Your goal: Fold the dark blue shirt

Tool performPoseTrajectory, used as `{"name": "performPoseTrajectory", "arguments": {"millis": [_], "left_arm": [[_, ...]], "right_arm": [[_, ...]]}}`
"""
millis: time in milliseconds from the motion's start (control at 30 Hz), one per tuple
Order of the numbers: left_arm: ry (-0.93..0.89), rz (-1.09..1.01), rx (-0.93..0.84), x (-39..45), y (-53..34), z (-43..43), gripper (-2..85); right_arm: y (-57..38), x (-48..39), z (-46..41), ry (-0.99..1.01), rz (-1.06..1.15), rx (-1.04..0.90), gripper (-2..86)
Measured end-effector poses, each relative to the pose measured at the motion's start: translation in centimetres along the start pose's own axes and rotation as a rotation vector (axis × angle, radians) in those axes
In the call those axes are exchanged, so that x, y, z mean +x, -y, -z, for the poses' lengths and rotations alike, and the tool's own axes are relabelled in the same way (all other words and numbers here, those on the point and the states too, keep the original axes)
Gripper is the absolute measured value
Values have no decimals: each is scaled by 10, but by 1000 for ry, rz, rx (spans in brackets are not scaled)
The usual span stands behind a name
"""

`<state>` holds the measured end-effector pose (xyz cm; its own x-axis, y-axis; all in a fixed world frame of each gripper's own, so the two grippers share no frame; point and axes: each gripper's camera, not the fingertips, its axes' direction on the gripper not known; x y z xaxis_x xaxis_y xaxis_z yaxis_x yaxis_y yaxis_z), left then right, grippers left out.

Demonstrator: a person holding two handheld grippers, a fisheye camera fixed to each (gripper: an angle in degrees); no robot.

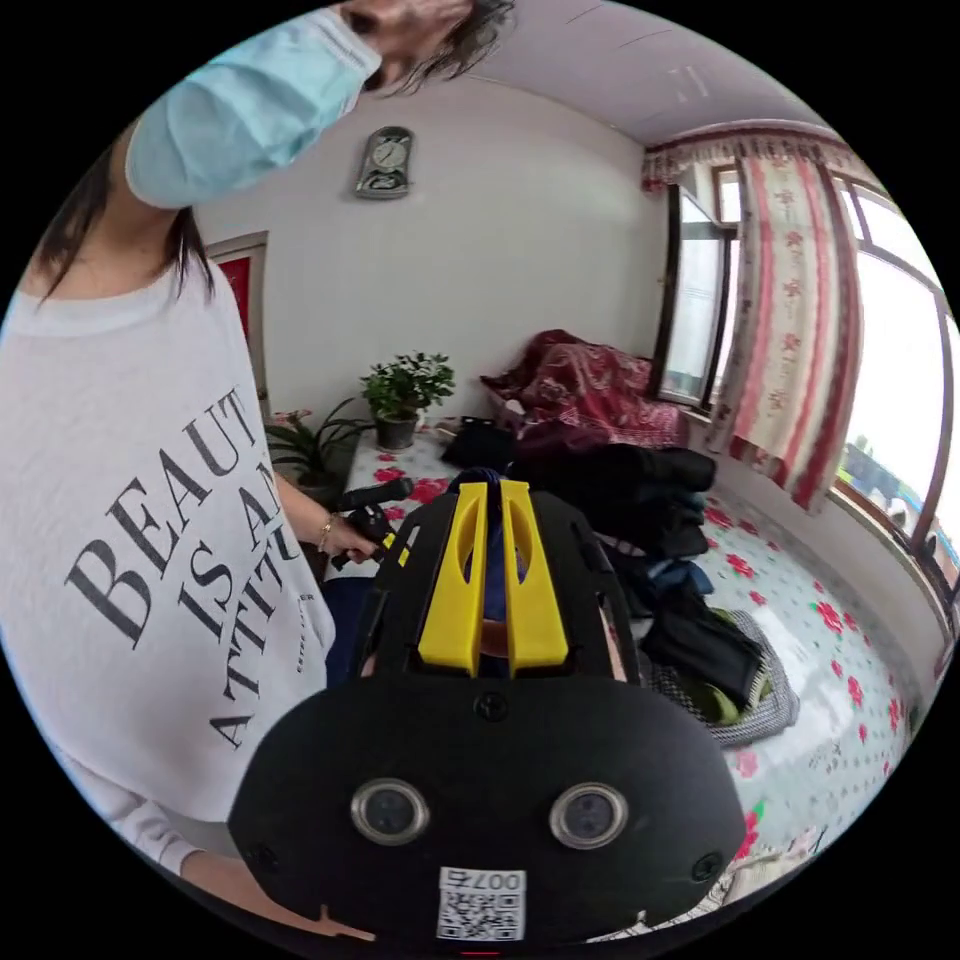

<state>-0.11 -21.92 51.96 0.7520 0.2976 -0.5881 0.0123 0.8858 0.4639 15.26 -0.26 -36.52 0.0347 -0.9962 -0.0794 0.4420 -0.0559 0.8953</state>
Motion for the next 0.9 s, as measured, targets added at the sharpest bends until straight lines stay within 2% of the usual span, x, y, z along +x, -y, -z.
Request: {"name": "performPoseTrajectory", "arguments": {"millis": [100, 167, 267, 400, 500, 667, 767, 867, 900], "left_arm": [[15, 74, -3, -19, -30, 20, 77], [14, 151, -13, -39, -57, 34, 76], [19, 218, -42, -57, -85, 48, 77], [8, 228, -68, -62, -99, 60, 82], [-30, 174, -74, -49, -91, 68, 93], [-115, -36, -102, 10, -62, 79, 128], [-27, -205, -118, 52, -57, 82, 123], [104, -244, -197, 61, -51, 56, 79], [79, -229, -182, 57, -49, 57, 63]], "right_arm": [[-5, -48, -133, 168, -21, -60, 15], [-33, -83, -236, 308, -116, -188, 24], [-70, -123, -309, 408, -185, -353, 31], [-101, -127, -310, 385, -293, -383, 37], [-137, -112, -296, 289, -384, -449, 45], [-195, -100, -276, 170, -535, -568, 55], [-211, -110, -276, 110, -572, -588, 59], [-224, -118, -283, 109, -637, -587, 59], [-225, -120, -284, 112, -649, -586, 59]]}}
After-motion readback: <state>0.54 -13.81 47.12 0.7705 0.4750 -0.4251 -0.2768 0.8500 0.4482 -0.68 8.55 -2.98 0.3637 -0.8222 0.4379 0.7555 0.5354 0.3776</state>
